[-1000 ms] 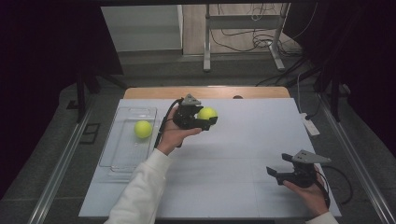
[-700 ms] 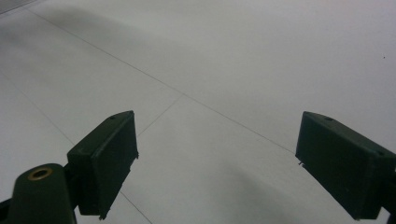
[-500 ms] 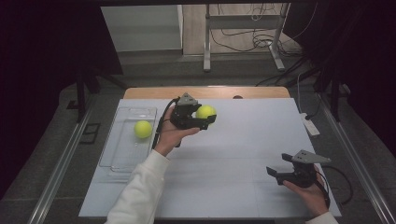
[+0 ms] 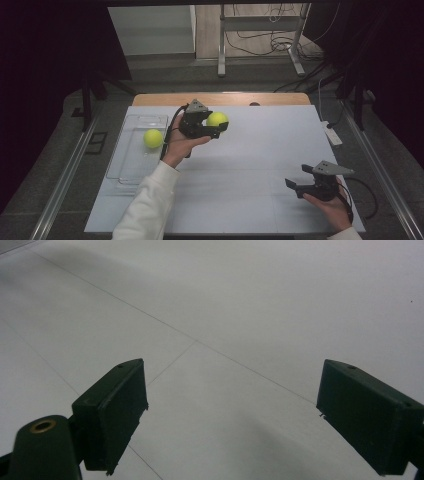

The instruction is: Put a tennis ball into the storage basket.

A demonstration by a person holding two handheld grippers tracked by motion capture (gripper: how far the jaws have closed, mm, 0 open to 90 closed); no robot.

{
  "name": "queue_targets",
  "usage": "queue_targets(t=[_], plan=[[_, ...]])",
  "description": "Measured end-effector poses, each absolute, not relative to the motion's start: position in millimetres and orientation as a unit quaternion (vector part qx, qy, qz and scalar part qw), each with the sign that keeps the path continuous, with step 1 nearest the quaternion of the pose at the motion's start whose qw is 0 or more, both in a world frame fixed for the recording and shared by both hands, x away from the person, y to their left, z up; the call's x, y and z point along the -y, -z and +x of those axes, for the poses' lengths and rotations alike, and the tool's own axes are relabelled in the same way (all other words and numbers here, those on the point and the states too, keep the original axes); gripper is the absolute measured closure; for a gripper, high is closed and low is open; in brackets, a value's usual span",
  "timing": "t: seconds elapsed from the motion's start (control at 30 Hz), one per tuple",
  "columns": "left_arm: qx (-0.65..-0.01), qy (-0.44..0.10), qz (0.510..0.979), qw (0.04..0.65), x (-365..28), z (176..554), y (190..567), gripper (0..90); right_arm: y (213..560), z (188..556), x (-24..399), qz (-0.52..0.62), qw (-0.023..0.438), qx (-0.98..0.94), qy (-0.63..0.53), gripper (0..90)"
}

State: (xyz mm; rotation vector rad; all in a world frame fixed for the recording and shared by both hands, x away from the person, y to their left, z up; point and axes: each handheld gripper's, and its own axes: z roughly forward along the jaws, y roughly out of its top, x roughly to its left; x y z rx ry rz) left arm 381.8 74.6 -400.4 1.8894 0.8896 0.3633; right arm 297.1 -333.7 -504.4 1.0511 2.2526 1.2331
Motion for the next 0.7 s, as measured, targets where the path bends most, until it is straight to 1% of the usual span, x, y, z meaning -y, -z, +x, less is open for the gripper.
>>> queue_targets(t=[0.7], plan=[[-0.382,-0.157,0.77,0.487,-92,379,402,27.9,505,297,333,0.373,0.182,-0.798,-0.437,13.0]])
